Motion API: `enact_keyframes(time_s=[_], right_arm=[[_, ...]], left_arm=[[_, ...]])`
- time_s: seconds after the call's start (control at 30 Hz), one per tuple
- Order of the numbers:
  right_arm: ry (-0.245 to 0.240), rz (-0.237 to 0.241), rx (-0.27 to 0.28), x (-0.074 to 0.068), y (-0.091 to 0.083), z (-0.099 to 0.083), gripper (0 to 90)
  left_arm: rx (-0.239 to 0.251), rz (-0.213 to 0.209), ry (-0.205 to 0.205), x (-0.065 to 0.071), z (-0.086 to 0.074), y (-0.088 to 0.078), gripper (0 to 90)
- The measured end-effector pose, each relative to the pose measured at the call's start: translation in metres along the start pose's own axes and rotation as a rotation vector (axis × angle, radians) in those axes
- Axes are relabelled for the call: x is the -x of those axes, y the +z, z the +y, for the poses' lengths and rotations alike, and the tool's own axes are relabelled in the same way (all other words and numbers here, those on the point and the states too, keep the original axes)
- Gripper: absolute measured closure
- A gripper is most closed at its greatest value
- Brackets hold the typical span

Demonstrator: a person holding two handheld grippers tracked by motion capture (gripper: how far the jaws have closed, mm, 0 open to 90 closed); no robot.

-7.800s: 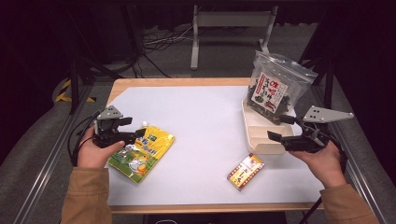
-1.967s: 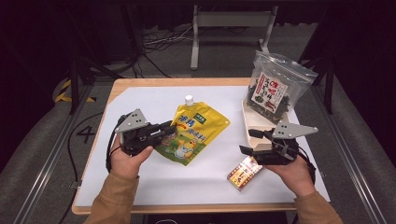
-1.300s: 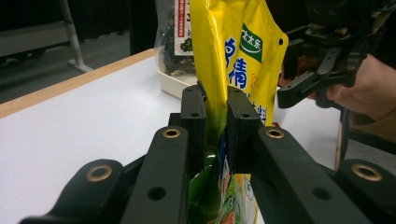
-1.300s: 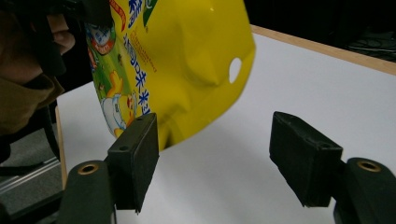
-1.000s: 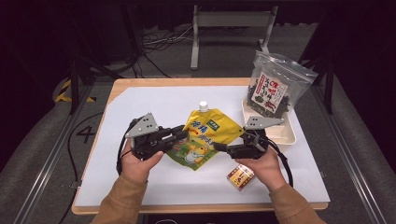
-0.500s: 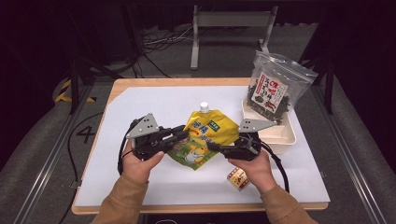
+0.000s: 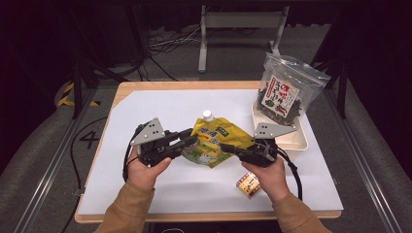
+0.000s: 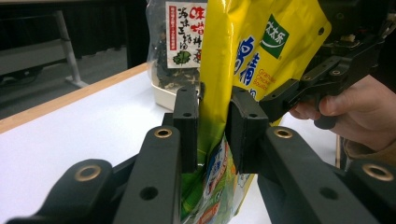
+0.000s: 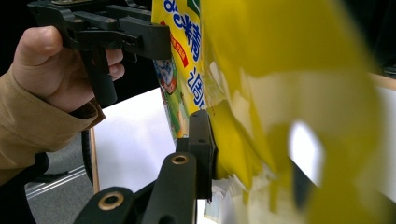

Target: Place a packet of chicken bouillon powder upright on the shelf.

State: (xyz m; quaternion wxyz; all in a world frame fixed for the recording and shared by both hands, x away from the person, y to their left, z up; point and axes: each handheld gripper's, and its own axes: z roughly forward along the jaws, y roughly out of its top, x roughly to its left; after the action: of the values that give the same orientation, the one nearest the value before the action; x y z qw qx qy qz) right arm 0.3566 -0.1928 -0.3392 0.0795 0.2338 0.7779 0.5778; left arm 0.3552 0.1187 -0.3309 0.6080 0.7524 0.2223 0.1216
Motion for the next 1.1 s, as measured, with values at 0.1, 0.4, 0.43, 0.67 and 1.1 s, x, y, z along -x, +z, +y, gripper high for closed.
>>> enact_keyframes(time_s=[0.1,0.4,0.43,0.67,1.1], right_arm=[[-0.007,-0.005,-0.005,-0.001,-0.002,0.003,82.6],[-0.032,-0.022,-0.033,-0.002,-0.015,0.015,83.1],[-0.038,-0.028,-0.032,-0.002,-0.018,0.017,83.1],[-0.094,-0.083,-0.089,0.001,-0.039,0.034,83.1],[-0.129,-0.168,-0.169,0.012,-0.073,0.065,83.1]], left_arm=[[0.014,0.003,0.003,-0.001,-0.001,0.000,71.5],[0.025,0.052,0.012,-0.002,-0.001,0.000,55.3],[0.023,0.060,0.015,-0.002,-0.001,0.000,53.6],[0.000,0.079,0.021,-0.005,-0.001,-0.002,49.9],[-0.031,0.143,0.008,-0.018,-0.007,-0.006,48.9]])
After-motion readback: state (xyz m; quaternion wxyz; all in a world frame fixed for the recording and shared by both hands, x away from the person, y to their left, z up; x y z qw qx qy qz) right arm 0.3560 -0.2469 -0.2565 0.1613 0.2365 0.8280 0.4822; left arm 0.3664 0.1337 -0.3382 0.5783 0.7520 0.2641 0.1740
